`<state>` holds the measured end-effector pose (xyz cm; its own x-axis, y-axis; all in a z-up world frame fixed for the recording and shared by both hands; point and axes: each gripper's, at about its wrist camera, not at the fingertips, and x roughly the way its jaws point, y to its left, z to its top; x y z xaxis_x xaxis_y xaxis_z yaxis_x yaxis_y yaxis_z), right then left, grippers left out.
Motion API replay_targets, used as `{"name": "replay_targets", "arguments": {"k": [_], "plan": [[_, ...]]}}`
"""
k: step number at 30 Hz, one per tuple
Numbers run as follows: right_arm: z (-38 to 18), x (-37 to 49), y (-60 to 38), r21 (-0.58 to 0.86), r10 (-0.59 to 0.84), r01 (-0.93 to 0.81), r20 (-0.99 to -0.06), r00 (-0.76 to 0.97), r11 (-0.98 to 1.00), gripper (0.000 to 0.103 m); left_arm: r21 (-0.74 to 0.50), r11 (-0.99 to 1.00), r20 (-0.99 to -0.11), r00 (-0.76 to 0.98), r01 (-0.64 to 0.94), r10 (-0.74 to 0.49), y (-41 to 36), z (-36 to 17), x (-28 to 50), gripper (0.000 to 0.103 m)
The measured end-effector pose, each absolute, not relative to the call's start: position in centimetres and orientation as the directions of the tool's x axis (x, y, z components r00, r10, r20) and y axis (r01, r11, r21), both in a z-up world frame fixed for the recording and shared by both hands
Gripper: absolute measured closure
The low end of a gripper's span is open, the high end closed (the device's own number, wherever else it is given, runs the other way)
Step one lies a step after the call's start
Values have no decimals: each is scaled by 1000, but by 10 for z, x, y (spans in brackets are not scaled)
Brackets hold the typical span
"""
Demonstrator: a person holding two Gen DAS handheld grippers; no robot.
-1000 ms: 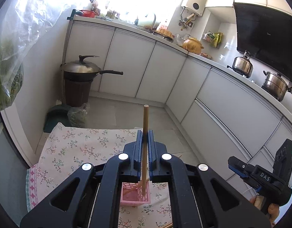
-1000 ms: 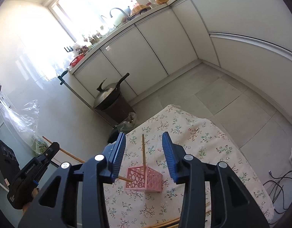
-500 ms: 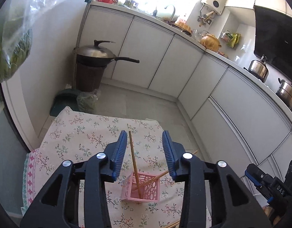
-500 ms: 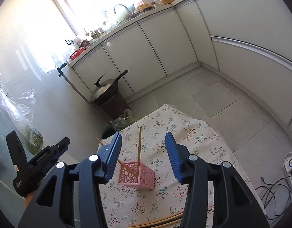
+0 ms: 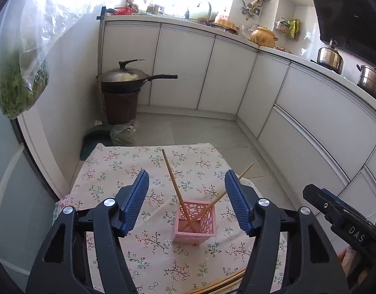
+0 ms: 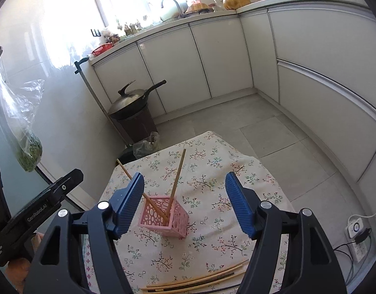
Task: Organize utensils
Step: 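Withdraw both open tools from the basket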
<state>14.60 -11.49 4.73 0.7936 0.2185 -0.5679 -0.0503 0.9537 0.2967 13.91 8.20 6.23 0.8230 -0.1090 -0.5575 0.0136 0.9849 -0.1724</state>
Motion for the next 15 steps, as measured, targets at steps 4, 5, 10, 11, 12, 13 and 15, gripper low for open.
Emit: {"name": "replay_targets", "arguments": {"k": [4, 5, 10, 11, 12, 13, 15], "plan": [[43, 133, -112, 240, 170, -34, -571, 803, 970, 25, -157, 987, -569, 816, 12, -100, 78, 57, 130, 35], [40, 131, -113, 225, 154, -25, -577, 802, 974, 24, -157, 988, -573, 814, 10, -99, 78, 54, 128, 35], [30, 123, -116, 176, 86, 29, -611, 787, 984, 20, -150, 989, -580, 808, 17, -102, 71, 48, 115, 27], [29, 121, -117, 167, 73, 39, -611, 788, 985, 19, -148, 989, -578, 810, 21, -103, 69, 48, 112, 24], [27, 119, -119, 158, 56, 52, -611, 790, 986, 16, -143, 989, -575, 812, 24, -103, 68, 48, 109, 23], [26, 117, -121, 152, 44, 62, -611, 791, 986, 15, -136, 990, -573, 813, 27, -101, 66, 48, 105, 21], [23, 114, -124, 147, 33, 74, -617, 786, 986, 13, -122, 992, -573, 814, 34, -98, 62, 46, 99, 18]]}}
